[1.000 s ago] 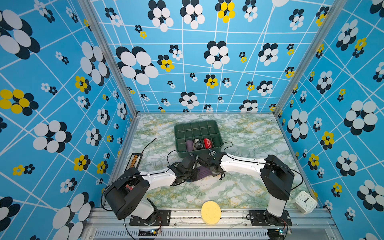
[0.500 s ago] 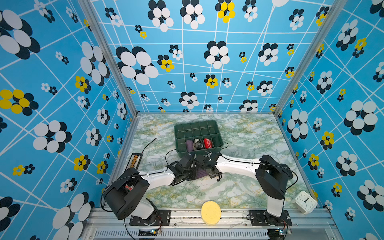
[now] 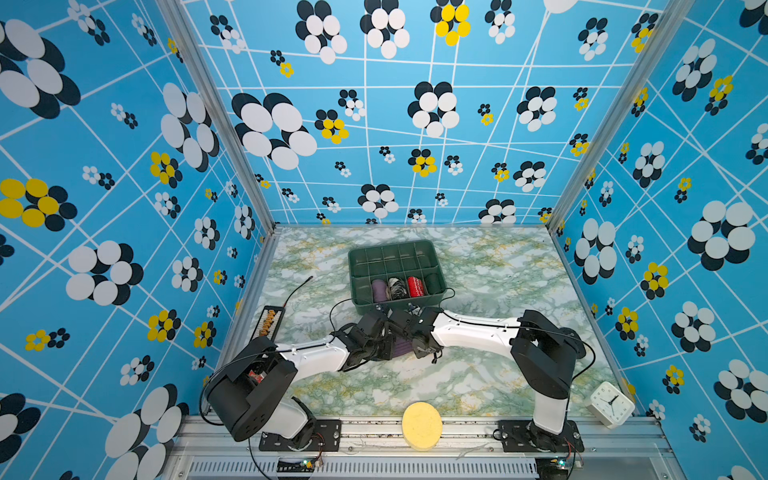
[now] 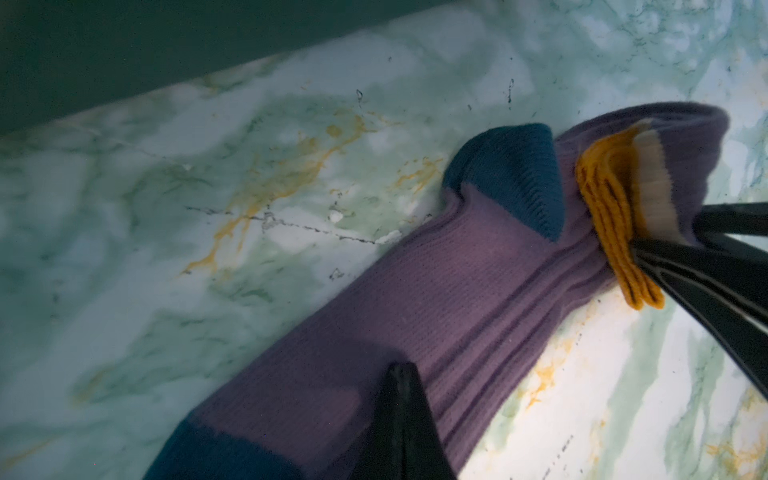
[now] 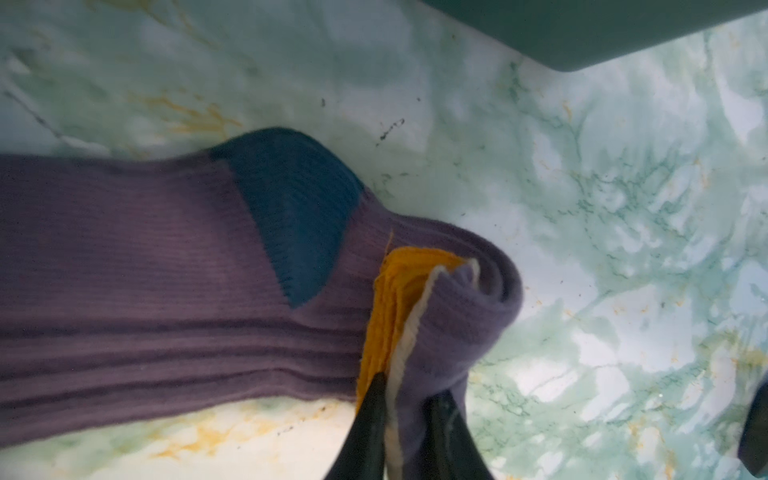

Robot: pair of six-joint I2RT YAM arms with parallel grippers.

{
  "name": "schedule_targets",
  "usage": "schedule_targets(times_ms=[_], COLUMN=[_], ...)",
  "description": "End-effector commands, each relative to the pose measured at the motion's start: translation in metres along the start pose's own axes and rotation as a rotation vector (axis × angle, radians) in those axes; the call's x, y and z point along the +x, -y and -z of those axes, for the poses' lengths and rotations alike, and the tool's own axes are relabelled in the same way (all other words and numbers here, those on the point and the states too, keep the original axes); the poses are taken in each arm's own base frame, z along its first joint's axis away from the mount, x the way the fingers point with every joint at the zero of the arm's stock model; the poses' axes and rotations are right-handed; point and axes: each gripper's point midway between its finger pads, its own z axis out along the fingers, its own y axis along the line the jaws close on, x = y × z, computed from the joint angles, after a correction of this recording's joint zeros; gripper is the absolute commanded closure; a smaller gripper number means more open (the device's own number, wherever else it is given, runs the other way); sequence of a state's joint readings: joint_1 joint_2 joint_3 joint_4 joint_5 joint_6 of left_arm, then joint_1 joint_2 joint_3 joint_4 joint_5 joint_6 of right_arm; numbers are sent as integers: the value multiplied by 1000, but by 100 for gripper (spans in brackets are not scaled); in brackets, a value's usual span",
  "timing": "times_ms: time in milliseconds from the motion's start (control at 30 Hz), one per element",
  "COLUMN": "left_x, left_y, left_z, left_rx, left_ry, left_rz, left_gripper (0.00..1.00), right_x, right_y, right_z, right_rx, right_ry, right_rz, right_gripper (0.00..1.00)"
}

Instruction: Roll the socks

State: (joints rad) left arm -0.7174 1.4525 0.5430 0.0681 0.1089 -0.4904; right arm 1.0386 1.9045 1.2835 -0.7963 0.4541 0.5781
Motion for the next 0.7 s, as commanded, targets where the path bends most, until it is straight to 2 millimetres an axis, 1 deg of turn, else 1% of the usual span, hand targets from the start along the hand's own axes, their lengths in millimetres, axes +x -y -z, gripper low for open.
schedule_targets(times_ms=[0, 167, 433, 500, 667], left_x=[20, 21, 20, 19, 16], left_y=[-4, -5, -4, -3, -1], left_z=[-1, -2, -1, -1, -2], left_rx=[-19, -21, -23, -19, -17], left_ry=[-59, -64, -67, -70, -72], left_rz=[-5, -6, -10, -12, -16], left_gripper=[99, 99, 99, 99, 99], right_x=[-17, -15, -11, -10, -8], right_y=[-21, -28, -24, -22, -19], right_z=[14, 11, 6, 5, 3], right_rx=[-115, -189, -327, -370, -433], right_ry=[73, 60, 40, 34, 30], right_rz=[-30, -63, -165, -195, -242], right_gripper=[77, 75, 73, 69, 64])
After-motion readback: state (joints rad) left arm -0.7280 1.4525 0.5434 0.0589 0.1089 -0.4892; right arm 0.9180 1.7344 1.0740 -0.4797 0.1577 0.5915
